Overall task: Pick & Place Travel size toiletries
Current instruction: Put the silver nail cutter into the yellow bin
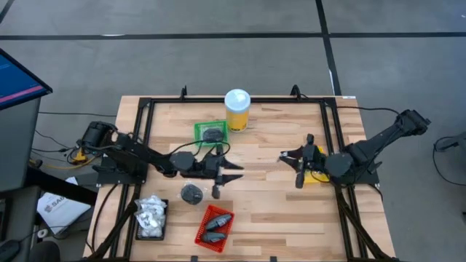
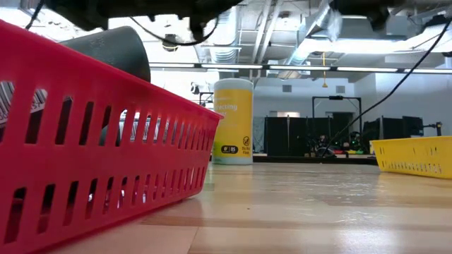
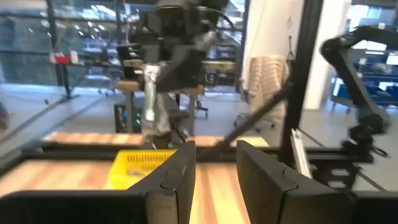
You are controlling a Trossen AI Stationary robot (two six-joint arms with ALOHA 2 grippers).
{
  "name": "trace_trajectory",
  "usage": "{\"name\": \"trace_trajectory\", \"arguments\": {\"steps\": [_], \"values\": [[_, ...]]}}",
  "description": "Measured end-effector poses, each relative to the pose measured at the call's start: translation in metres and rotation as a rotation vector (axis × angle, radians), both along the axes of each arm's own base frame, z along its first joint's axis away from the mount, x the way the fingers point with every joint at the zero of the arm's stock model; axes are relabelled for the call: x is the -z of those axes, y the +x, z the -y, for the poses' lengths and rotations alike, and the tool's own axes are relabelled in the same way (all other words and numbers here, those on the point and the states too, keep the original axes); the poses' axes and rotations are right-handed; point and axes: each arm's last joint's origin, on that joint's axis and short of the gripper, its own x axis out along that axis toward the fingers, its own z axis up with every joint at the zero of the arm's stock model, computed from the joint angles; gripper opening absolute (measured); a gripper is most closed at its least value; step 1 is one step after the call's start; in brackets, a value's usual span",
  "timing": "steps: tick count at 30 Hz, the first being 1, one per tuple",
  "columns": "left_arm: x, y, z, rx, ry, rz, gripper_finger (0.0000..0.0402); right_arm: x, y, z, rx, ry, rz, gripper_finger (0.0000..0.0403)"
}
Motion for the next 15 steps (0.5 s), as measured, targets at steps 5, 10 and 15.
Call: {"name": "trace_trajectory", "arguments": {"steps": [5, 10, 15], "values": [[0.010, -0.027, 0.004, 0.034, -0.008, -0.042, 0.0106, 0.012, -0.018, 0.011, 0.081, 0.122, -0.102, 0.0050], [0.019, -0.044, 0.006, 0.059, -0.048, -0.073, 0.0102, 0.027, -0.034, 0.019, 0.165, 0.245, -0.222, 0.0050], [0.027, -0.052, 0.005, 0.064, -0.092, -0.107, 0.0094, 0.040, -0.046, 0.023, 0.239, 0.358, -0.364, 0.0050]]}}
